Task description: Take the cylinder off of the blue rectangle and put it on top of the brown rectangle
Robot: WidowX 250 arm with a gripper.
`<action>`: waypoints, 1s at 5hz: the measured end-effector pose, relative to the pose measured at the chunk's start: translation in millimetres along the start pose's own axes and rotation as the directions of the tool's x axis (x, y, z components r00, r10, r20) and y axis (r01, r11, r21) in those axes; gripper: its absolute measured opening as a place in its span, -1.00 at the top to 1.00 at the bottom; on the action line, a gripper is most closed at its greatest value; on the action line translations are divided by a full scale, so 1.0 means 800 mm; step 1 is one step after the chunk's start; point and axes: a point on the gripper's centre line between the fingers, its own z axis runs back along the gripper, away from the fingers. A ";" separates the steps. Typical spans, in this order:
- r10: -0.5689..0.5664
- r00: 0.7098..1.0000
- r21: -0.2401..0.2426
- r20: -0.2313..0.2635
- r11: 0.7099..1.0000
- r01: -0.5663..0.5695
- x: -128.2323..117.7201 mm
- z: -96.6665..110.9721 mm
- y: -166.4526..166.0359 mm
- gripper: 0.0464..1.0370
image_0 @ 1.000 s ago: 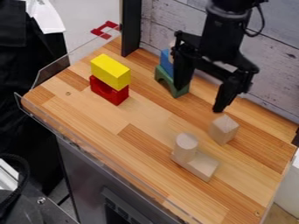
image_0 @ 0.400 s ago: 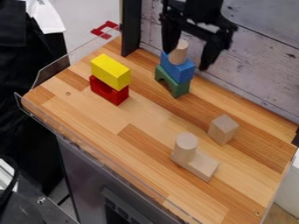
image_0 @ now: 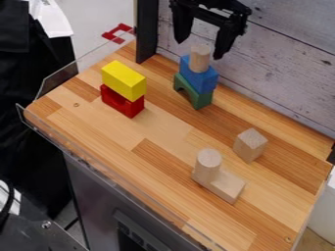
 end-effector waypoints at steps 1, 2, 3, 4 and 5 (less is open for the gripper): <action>0.009 1.000 -0.002 -0.025 1.000 -0.009 0.010 -0.009 0.011 -0.92; 0.015 0.999 -0.010 -0.049 1.000 -0.015 0.015 -0.019 0.018 -0.92; 0.024 0.998 -0.018 -0.058 1.000 -0.025 0.016 -0.022 0.023 -0.92; 0.031 0.998 -0.020 -0.056 0.999 -0.033 0.016 -0.024 0.022 -0.92; 0.033 0.997 -0.023 -0.066 0.999 -0.035 0.011 -0.032 0.016 -0.81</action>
